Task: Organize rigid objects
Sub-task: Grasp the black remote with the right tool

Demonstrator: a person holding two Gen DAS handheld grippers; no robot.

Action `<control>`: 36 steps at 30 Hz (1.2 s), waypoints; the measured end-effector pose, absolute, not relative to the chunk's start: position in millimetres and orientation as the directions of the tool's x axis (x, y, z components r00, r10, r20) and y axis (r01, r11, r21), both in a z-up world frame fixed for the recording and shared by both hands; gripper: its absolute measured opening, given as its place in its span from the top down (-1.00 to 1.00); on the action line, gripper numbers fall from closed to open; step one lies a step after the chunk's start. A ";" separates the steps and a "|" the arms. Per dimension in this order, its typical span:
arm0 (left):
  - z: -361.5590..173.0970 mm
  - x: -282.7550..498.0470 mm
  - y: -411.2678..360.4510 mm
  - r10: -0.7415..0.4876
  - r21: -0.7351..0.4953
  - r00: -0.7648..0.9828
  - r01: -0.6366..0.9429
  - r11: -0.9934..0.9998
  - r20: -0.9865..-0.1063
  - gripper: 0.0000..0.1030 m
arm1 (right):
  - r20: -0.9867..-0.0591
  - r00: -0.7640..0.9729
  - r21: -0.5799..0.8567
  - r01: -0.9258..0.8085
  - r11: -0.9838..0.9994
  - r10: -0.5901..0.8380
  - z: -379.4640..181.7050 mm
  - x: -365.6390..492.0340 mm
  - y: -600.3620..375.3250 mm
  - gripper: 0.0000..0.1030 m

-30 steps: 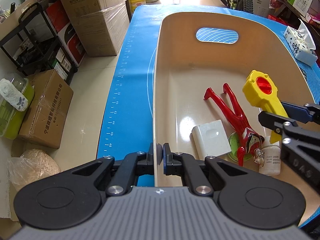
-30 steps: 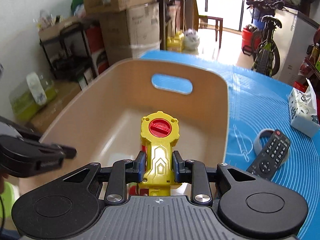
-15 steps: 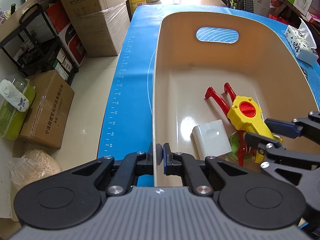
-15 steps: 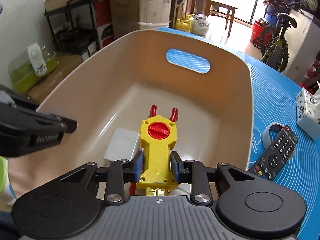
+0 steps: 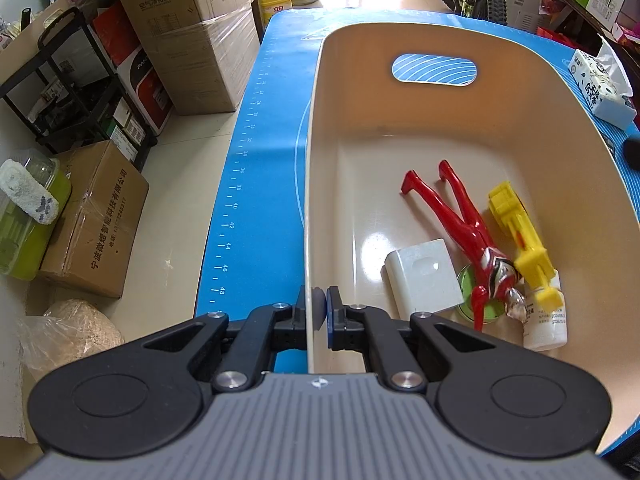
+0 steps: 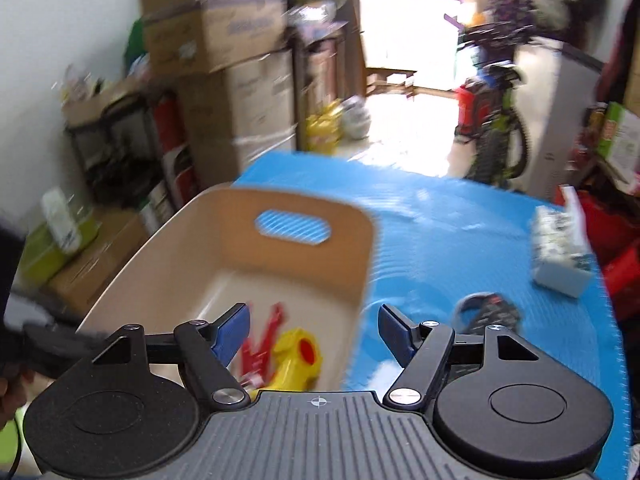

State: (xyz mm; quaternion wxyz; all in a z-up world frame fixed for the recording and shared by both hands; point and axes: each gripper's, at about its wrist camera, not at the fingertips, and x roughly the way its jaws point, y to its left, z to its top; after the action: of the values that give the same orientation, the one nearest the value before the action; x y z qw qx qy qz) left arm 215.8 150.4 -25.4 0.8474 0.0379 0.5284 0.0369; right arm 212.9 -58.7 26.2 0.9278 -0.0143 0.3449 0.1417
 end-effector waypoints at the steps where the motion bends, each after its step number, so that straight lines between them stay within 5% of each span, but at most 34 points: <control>1: -25.4 215.8 150.4 0.103 0.103 0.439 -0.022 0.994 -0.893 0.84 | -0.639 0.733 0.073 -0.247 0.966 0.235 27.0 214.8 -66.9 -0.48; 13: -25.4 215.7 150.6 0.102 0.102 0.439 -0.023 0.994 -0.893 0.84 | -0.730 0.684 0.047 0.034 0.998 0.011 -38.2 252.5 -137.4 -0.53; 31: -24.8 215.3 150.2 0.103 0.104 0.439 -0.021 0.994 -0.892 0.84 | -0.792 0.609 0.124 0.228 0.966 -0.042 -114.5 296.0 -134.3 -0.62; 36: -25.3 215.6 150.3 0.102 0.104 0.439 -0.020 0.994 -0.892 0.83 | -0.782 0.616 0.070 0.237 0.969 -0.094 -117.1 300.6 -128.3 -0.41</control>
State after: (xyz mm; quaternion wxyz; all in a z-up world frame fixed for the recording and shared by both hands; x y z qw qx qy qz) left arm 215.6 150.3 -25.3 0.8475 0.0391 0.5282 0.0360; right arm 300.6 -128.3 -117.1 0.8950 0.0836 0.4283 -0.0925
